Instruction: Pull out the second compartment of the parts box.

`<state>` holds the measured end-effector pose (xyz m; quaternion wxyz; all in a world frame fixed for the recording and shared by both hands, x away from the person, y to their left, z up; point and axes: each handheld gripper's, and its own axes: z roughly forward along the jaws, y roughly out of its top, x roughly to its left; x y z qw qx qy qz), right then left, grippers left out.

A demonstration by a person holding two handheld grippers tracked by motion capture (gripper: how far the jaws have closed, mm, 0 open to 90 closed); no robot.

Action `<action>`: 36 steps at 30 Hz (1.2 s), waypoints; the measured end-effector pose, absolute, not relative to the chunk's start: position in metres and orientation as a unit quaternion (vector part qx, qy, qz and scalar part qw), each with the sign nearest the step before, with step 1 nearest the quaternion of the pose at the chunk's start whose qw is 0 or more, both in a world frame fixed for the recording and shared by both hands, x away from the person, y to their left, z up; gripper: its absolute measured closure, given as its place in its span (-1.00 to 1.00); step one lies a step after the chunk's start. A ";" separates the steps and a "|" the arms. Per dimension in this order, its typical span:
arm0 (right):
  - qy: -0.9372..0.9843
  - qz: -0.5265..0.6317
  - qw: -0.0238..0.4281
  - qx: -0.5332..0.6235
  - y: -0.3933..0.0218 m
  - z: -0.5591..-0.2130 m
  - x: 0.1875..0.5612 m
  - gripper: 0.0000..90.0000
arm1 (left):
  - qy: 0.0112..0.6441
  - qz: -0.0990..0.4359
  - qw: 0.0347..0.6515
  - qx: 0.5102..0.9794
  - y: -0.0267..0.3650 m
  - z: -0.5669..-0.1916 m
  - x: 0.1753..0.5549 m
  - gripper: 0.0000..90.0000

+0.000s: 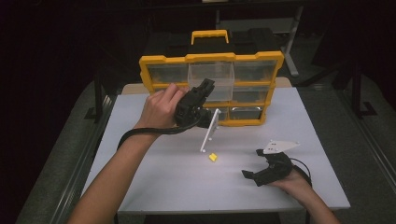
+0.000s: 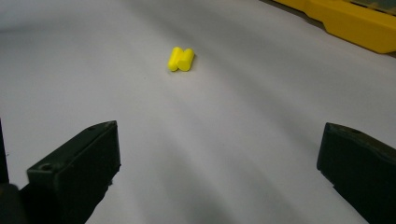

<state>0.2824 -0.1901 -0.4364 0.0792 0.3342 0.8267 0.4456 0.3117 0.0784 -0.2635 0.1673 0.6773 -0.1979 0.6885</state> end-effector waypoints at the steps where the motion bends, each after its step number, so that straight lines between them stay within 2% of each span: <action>1: 0.827 0.446 0.079 0.334 -0.190 -0.436 0.282 -1.00 | -0.198 0.689 0.169 0.676 0.079 -0.264 0.311 0.80; 29: 0.827 0.445 0.079 0.334 -0.189 -0.437 0.282 -1.00 | -0.202 0.688 0.173 0.675 0.081 -0.271 0.305 0.74; 36: 0.827 0.445 0.079 0.334 -0.189 -0.437 0.282 -1.00 | -0.201 0.687 0.188 0.673 0.081 -0.270 0.302 0.37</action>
